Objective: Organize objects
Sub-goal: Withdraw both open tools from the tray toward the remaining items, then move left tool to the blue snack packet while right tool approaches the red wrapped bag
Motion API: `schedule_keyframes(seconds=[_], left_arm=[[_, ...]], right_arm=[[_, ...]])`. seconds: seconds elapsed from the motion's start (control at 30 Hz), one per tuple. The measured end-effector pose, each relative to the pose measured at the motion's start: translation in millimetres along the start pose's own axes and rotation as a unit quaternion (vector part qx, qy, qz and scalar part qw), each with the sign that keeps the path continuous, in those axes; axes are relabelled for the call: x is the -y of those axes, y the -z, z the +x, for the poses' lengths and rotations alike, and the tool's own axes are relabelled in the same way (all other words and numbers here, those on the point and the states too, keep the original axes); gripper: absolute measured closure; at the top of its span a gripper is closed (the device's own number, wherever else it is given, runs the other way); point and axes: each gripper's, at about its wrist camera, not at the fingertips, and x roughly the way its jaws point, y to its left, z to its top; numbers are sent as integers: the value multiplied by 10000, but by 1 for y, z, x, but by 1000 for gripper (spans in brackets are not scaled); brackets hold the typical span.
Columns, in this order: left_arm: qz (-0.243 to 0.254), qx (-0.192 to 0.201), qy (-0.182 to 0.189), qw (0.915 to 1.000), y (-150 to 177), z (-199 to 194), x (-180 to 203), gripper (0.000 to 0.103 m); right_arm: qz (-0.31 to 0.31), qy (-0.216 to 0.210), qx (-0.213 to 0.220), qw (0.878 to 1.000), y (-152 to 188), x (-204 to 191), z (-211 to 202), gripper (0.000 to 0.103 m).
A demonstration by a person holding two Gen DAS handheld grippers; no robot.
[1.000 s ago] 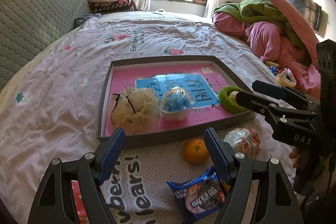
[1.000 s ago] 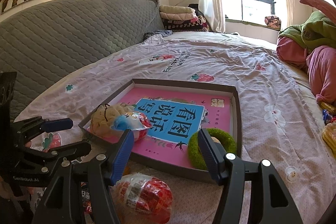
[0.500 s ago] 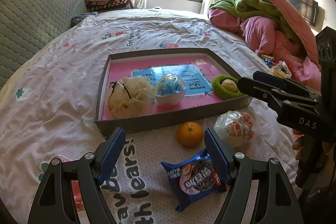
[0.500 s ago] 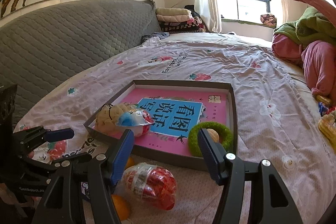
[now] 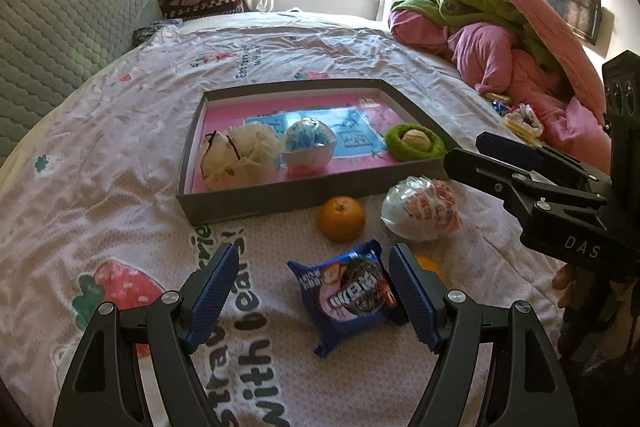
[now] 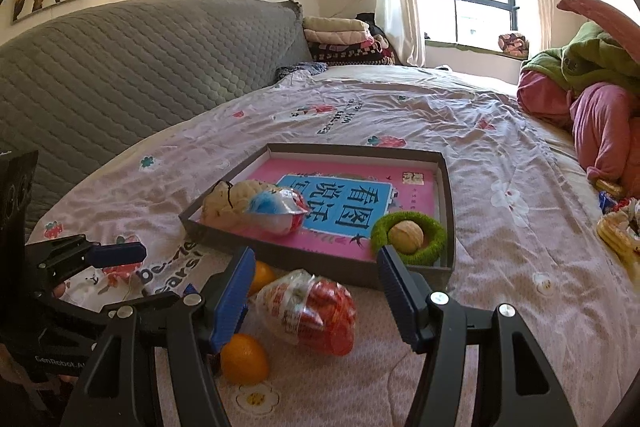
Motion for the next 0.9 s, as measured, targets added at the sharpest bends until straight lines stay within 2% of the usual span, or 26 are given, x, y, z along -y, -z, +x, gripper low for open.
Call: schedule_keyframes(seconds=[0.9], left_arm=[[134,-464,186,9987,32,1,25,24]], right_arm=[[181,27,-281,9994,20,4,-8,40]])
